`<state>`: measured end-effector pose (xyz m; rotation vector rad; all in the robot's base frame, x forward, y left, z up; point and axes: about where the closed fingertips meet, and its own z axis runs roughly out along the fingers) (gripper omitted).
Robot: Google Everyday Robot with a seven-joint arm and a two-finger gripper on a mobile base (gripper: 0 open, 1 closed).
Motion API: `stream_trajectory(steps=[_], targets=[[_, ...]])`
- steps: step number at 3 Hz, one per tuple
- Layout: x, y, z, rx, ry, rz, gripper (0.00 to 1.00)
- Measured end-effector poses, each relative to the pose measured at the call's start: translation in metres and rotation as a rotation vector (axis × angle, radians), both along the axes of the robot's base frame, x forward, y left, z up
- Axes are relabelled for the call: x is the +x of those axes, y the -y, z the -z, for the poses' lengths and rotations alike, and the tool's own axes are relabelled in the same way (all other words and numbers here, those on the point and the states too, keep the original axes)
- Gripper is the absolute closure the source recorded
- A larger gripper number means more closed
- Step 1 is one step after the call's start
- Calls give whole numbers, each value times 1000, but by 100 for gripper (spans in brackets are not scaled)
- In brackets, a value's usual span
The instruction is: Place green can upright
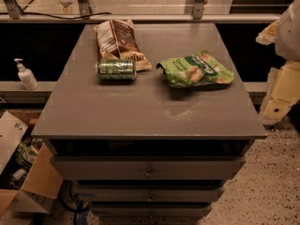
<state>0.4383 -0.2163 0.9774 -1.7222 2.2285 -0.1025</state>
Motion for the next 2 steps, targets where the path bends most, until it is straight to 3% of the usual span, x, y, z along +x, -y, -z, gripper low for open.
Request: stream_trajectory(steps=[2], targets=[[4,-6,-6,29,12,-34,0]])
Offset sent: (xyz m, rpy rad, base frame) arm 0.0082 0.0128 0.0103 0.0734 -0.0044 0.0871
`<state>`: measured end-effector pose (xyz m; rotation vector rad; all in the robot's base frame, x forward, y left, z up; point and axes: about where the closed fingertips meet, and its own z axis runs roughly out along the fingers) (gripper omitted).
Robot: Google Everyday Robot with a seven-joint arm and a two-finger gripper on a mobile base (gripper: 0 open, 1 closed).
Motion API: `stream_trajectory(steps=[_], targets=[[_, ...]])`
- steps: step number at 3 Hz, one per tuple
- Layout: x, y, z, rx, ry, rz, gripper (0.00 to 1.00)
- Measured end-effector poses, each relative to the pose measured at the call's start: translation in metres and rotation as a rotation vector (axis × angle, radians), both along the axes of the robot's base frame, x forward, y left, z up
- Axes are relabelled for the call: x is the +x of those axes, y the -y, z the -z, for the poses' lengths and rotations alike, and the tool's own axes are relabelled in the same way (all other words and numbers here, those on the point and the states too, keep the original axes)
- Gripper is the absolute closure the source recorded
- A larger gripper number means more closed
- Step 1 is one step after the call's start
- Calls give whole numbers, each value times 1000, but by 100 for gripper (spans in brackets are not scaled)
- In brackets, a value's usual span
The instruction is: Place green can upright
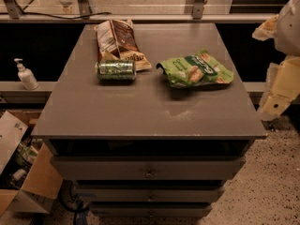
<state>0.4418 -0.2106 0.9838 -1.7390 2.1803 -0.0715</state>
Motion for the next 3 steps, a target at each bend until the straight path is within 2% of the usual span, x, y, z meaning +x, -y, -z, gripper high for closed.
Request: stream_trajectory(steps=[1,3], targets=[[7,-28,-11,41,48,-75,0],[35,-95,-31,154,122,-144,0]])
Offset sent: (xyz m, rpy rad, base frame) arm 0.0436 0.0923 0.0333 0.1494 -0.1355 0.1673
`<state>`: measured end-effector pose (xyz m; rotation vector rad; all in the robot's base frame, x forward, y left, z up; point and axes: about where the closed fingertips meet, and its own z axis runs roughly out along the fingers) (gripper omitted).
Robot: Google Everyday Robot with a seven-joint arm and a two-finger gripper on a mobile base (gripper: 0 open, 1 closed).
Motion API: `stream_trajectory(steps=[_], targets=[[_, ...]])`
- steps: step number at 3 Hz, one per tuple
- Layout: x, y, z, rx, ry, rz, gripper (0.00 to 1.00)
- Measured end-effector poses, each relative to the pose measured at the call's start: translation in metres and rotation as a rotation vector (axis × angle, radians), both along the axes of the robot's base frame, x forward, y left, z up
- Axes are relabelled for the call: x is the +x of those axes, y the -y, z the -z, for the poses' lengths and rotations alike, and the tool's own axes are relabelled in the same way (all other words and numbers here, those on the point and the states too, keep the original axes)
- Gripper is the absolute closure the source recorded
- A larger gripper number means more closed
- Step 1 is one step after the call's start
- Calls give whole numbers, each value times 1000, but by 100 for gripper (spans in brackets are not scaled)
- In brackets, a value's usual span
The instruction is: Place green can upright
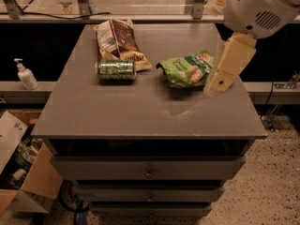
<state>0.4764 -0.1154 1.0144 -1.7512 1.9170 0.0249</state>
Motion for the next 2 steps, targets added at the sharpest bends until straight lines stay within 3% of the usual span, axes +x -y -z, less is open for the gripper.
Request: stream_trajectory(steps=[1,2], targets=[[2,-4,1,9,4,-5,0],[13,-28,14,21,18,-24,0]])
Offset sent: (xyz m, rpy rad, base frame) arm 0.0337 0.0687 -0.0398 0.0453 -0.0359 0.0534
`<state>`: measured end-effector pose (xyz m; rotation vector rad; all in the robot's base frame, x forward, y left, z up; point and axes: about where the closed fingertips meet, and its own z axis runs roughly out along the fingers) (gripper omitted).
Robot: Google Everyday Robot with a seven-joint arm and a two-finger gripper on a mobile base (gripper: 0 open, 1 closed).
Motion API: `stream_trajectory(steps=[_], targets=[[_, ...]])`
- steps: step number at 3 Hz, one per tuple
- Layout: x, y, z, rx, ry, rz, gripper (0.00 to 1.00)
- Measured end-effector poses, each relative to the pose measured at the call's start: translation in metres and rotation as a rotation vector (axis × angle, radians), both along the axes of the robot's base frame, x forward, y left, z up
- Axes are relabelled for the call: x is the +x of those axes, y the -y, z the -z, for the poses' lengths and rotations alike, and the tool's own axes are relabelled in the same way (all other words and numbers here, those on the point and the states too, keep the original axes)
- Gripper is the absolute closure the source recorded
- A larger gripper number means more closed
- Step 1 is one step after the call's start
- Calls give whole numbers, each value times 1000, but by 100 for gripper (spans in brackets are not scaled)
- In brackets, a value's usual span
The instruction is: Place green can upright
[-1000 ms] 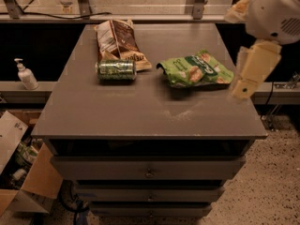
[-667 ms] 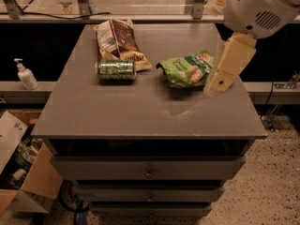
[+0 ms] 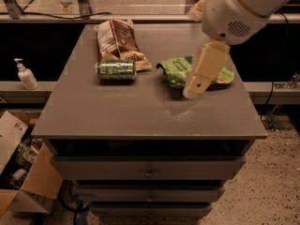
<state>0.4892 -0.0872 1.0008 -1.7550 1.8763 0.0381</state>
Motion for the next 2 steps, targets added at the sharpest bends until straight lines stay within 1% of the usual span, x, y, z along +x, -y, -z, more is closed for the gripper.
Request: stream_trajectory(steps=[1,2], targets=[[20,-32,23,5,8,-11,0],[43,-66,48,4,6,-17,0]])
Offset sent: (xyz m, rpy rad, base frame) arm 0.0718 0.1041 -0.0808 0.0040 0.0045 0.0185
